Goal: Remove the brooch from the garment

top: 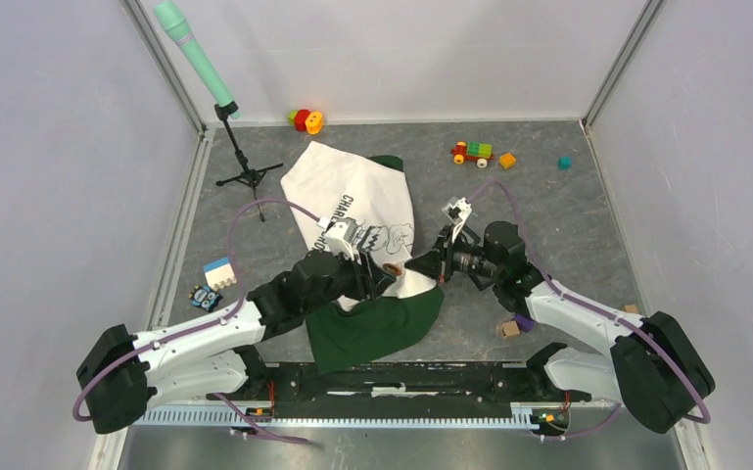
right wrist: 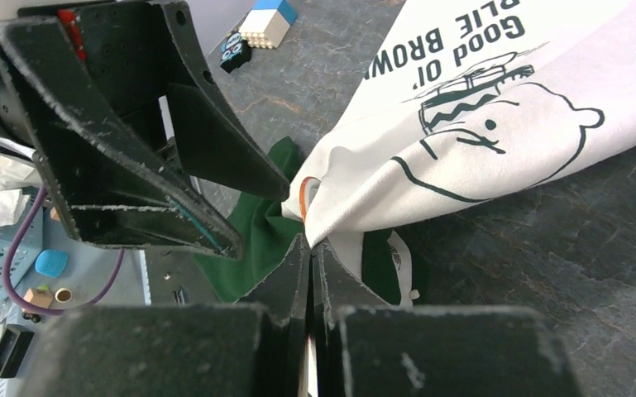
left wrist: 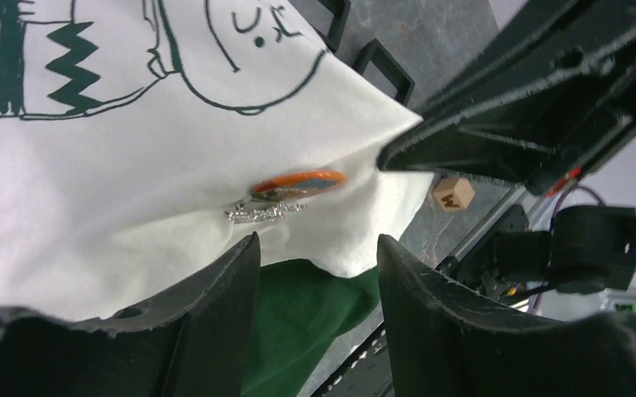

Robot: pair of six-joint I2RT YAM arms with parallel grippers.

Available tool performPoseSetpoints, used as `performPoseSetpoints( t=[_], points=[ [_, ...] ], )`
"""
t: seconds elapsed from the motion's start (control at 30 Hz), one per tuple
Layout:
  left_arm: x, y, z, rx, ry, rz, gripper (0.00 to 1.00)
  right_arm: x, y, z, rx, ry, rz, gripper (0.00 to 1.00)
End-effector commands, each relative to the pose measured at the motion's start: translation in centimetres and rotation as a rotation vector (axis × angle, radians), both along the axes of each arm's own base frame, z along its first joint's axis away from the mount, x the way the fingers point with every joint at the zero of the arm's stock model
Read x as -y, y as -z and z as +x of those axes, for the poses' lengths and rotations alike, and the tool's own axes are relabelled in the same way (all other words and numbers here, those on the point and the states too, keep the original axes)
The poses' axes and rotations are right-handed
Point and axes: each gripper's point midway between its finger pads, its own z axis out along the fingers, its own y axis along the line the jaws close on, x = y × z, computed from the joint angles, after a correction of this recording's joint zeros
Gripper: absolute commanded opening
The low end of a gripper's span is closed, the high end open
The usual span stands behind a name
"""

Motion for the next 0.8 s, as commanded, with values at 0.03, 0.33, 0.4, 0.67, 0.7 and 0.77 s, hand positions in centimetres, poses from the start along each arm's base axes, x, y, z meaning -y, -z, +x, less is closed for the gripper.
performPoseSetpoints(
  t=[0.03,0.33,0.4,0.67,0.7,0.77],
  points=[
    [0.2,-1.6,0.8,-0.097,-0.129,-0.145,0.62,-1.1,-2.7,-0.2,0.051,-0.032,0.046,0.0],
    [-1.3,-2.6,1.5,-0.122,-0.248,-0.205,0.63,-1.5,-2.8,-0.2,0.048,-0.026,0.048,0.0],
    [-1.2,-2.2,1.6,-0.114,-0.237,-0.173,0.63,-1.6,-3.0,-0.3,0.047,-0.03,0.055,0.0],
    [-0.1,-0.9,1.4,-0.07,-0.151,-0.111,0.58,-2.0,-4.2,-0.3,0.031,-0.032,0.102,0.0],
    [-0.3,-0.7,1.4,-0.06,-0.151,-0.109,0.6,-2.0,-4.4,-0.4,0.03,-0.036,0.109,0.0],
    [-0.4,-0.5,1.5,-0.038,-0.151,-0.113,0.66,-2.1,-4.6,-0.4,0.023,-0.039,0.119,0.0]
  ],
)
